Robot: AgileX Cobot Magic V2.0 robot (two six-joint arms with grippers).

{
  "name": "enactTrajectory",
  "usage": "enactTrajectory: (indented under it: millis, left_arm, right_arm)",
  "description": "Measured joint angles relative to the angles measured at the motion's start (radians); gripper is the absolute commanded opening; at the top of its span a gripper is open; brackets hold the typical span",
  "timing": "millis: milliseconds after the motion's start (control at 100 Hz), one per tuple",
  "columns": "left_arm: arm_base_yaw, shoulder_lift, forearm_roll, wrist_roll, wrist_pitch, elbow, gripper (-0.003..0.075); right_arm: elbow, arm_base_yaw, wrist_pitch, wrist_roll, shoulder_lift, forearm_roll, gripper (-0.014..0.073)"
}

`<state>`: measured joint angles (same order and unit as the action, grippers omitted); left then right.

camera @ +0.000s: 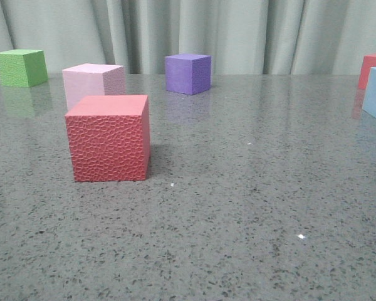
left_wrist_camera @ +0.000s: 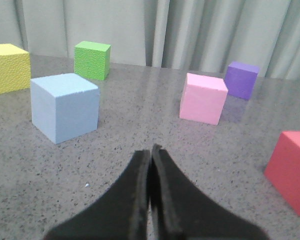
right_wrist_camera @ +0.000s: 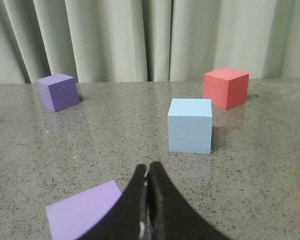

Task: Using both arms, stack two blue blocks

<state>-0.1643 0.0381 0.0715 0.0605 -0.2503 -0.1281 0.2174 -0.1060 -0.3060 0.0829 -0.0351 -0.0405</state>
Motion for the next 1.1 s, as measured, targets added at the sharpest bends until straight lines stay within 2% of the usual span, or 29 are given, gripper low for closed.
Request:
enactTrajectory:
  millis: [150, 420, 560, 750, 1010, 1100]
  left_arm:
    - [0.000, 0.117, 0.005, 0.005, -0.098, -0.153, -0.0019]
    - [0.000, 0.414, 0.005, 0.005, -0.397, -0.504, -0.0019]
    - [0.000, 0.541, 0.005, 0.005, -0.523, -0.636, -0.0019]
    - [0.000, 0.624, 0.016, 0.005, -0.555, -0.684, -0.0019]
    - [0.000, 0.636, 0.022, 0.005, -0.583, -0.684, -0.0018]
    - [0.000, 0.636, 0.022, 0.005, -0.588, -0.684, 0.0008]
  right_arm:
    - [0.147, 0.000, -0.143, 0.000, -0.110, -0.002, -0.0122]
    - [0.434, 0.000, -0.425, 0.000, -0.312, -0.006, -0.0122]
    - [0.536, 0.000, -0.550, 0.000, -0.396, -0.013, -0.0122]
    - [0.557, 0.000, -0.595, 0.000, -0.433, -0.043, -0.0122]
    - [0.557, 0.000, -0.599, 0.000, -0.433, -0.054, -0.0119]
    - [0.557, 0.000, -0.599, 0.000, -0.433, -0.054, -0.0078]
